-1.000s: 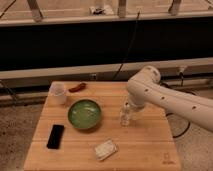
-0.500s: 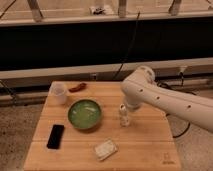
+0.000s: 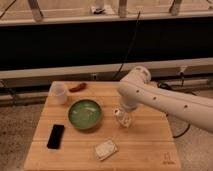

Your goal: Knock the bottle over

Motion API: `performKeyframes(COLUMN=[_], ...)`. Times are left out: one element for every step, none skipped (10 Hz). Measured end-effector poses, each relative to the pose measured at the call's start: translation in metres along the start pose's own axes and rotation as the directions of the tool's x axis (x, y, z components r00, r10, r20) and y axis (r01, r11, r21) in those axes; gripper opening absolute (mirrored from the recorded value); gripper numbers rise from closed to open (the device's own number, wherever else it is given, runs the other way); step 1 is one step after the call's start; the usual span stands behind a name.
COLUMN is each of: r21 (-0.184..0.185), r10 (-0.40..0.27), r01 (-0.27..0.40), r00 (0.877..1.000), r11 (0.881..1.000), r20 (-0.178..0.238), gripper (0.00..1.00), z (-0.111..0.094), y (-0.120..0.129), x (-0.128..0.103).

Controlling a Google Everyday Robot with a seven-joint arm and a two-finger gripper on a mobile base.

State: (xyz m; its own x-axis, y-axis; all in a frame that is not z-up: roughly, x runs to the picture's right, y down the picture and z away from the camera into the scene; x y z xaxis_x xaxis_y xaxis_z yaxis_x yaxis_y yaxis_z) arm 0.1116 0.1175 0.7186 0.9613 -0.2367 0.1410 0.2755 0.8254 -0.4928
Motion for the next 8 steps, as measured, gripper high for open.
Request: performKeyframes(r21=[-0.006, 0.000, -0.002, -0.007, -0.007, -0.009, -0.009, -0.012], r10=[-0.002, -0.004, -0.010, -0.026, -0.035, -0.037, -0.034, -0.039], r01=[0.002, 0.004, 0.010, 0.026, 0.035, 0.037, 0.034, 0.039], r00=[1.000, 1.000, 1.000, 1.000, 0.999, 0.999, 0.999, 0.999], r11=[1.000, 1.000, 1.000, 1.000, 0.999, 0.999, 0.999, 0.999], r20=[-0.003, -0.001, -0.002, -0.001, 0.001, 0.001, 0.005, 0.005], gripper=[0.02, 0.02, 0.02, 0.02, 0.02, 0.02, 0.03, 0.07], z=[0.001, 0.000, 0.001, 0.000, 0.000, 0.000, -0.001, -0.001], y=[0.002, -0.001, 0.001, 0.001, 0.001, 0.002, 0.001, 0.001], x=[0.000, -0.001, -0.003, -0.011, -0.016, -0.018, -0.017, -0.014])
